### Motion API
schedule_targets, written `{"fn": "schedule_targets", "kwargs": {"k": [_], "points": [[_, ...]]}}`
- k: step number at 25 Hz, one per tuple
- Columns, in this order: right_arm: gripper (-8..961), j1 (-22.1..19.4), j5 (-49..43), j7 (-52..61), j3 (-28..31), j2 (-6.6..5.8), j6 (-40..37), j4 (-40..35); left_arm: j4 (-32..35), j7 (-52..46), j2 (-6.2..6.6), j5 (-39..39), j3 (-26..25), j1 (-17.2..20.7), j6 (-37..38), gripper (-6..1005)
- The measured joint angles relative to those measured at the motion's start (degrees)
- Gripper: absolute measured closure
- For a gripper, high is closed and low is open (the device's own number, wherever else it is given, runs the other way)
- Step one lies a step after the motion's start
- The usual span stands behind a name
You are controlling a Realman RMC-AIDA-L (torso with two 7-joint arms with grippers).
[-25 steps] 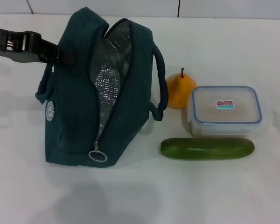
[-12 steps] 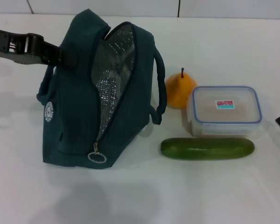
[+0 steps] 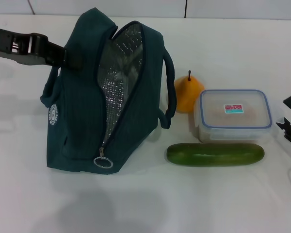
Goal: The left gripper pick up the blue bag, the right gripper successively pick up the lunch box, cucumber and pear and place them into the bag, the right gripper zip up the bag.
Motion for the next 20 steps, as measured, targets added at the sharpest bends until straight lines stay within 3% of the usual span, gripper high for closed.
{"fn": "schedule_targets", "kwargs": {"k": [20], "points": [[128, 5.3, -1.5, 1.0, 0.3, 0.18, 3.4, -0.6, 0.0, 0.3, -0.11, 0.2, 0.0, 0.0, 0.0, 958]]}}
